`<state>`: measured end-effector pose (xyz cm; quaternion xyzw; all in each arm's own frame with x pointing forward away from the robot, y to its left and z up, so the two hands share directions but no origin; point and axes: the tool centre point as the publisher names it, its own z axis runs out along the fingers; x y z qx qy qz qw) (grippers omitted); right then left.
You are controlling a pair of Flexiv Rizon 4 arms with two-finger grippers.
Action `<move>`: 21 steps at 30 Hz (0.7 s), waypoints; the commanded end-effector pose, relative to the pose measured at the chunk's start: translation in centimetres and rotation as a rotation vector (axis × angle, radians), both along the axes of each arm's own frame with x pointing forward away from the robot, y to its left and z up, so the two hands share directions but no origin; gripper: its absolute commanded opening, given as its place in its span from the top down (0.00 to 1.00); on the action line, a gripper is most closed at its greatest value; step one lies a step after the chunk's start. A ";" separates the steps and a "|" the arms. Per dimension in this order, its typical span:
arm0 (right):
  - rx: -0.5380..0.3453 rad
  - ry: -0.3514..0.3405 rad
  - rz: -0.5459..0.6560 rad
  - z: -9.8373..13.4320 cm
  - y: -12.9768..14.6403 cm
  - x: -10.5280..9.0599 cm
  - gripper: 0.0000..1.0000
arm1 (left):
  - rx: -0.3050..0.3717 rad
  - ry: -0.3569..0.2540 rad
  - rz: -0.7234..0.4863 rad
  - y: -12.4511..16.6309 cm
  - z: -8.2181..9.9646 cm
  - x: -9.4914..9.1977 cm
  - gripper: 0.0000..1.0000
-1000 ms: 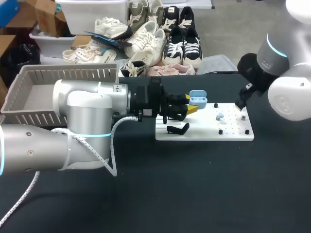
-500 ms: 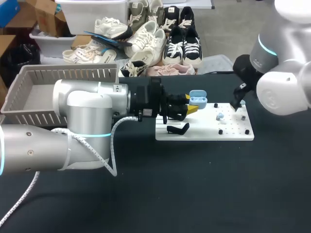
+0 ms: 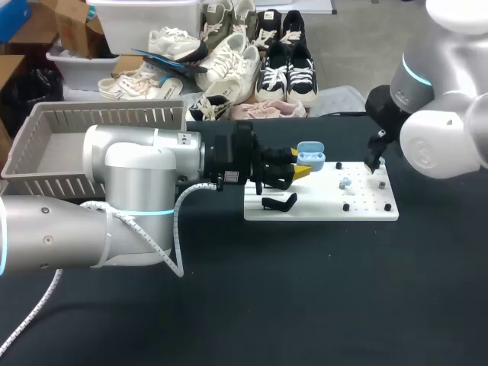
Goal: Pick up each earbud case from the left stands, insert the matching earbuds, close the lid, and place the case in the box.
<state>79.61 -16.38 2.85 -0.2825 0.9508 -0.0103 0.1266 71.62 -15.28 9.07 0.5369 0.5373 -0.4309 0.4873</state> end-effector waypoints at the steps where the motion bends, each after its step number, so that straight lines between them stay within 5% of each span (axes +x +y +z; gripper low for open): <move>1: -0.002 -0.001 -0.011 0.0 0.1 -0.3 0.14 | -0.001 -0.002 0.006 0.0 0.0 -0.1 1.00; 16: -0.037 0.008 -0.017 0.0 0.0 -0.3 0.50 | -0.001 -0.002 0.006 0.0 0.0 -0.1 1.00; 21: -0.039 0.011 -0.012 0.0 0.0 -0.3 0.51 | -0.001 -0.002 0.006 0.0 0.0 -0.1 1.00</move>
